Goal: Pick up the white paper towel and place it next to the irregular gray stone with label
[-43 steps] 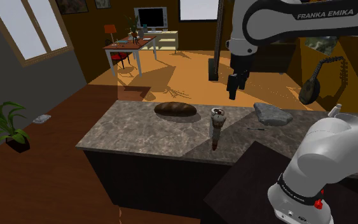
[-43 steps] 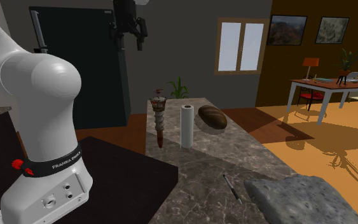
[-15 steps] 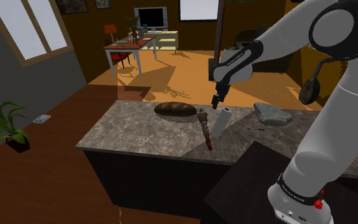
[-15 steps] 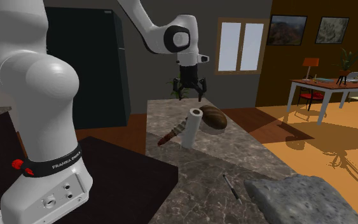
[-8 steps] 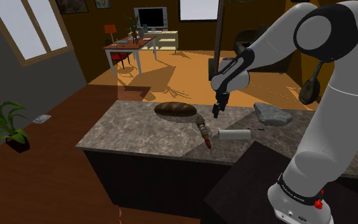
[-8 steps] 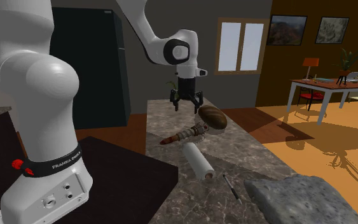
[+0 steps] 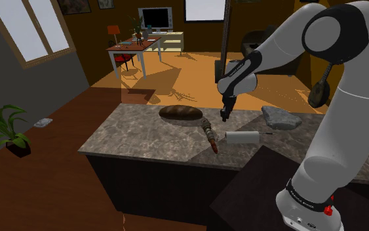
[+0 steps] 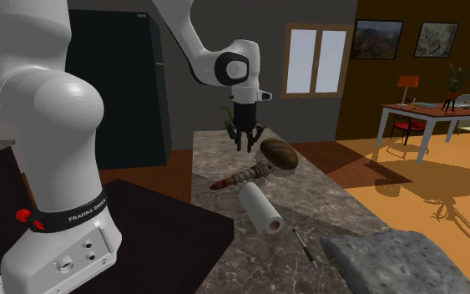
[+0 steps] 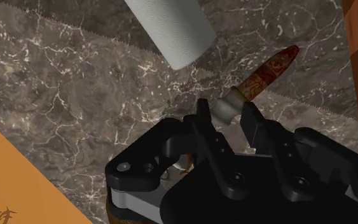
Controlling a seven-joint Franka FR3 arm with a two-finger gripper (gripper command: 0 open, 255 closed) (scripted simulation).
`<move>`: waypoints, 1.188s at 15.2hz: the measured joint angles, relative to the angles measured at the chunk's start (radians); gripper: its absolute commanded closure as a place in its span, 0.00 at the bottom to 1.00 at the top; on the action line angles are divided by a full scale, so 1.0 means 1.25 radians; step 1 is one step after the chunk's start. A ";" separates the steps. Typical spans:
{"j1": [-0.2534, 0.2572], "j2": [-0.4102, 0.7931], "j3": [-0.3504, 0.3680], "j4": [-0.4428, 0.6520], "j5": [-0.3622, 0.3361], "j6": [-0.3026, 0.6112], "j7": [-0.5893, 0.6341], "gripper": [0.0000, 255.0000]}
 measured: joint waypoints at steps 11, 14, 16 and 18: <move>-0.014 0.010 -0.003 -0.011 0.009 0.016 -0.067 0.00; -0.046 0.033 -0.006 -0.046 0.029 0.063 -0.233 0.00; -0.072 0.054 -0.004 -0.061 0.044 0.091 -0.353 0.00; -0.107 0.088 0.003 -0.071 0.066 0.127 -0.482 0.00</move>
